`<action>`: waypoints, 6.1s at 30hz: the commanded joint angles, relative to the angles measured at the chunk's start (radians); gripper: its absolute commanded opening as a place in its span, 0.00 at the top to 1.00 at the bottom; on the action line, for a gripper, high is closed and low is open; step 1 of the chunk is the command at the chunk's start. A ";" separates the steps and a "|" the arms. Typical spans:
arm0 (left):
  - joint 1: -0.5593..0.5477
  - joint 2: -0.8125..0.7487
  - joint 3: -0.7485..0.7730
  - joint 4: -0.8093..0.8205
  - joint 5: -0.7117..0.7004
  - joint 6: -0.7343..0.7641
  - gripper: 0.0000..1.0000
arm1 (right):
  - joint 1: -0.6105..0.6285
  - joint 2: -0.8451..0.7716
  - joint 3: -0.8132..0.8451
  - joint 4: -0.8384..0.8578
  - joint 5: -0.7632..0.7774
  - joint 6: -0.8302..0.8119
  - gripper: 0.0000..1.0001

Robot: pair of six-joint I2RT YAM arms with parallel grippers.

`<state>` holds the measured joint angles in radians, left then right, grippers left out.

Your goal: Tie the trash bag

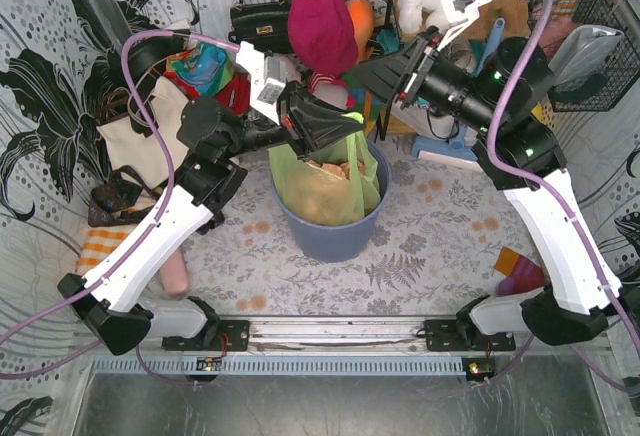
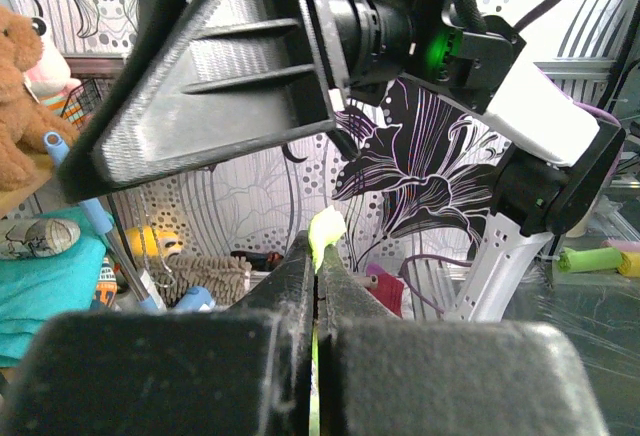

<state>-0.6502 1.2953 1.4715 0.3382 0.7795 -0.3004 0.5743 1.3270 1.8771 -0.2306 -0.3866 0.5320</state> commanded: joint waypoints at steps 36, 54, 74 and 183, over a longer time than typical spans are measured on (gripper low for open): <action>-0.029 -0.210 -0.200 -0.100 0.027 0.050 1.00 | 0.121 0.361 0.414 -0.043 -0.296 -0.062 0.54; -0.028 -0.204 -0.191 -0.106 0.015 0.049 1.00 | 0.137 0.316 0.386 -0.021 -0.289 -0.061 0.94; -0.028 -0.195 -0.149 0.035 -0.166 0.093 1.00 | 0.137 0.417 0.529 -0.006 -0.256 0.006 1.00; -0.027 -0.166 -0.226 0.116 -0.349 0.140 0.67 | 0.459 -0.106 -0.585 0.198 0.939 0.096 1.00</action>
<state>-0.6735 1.1526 1.2415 0.4477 0.4553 -0.1795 1.0271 1.2263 1.3144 -0.1066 0.4545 0.6552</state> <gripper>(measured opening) 0.232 0.002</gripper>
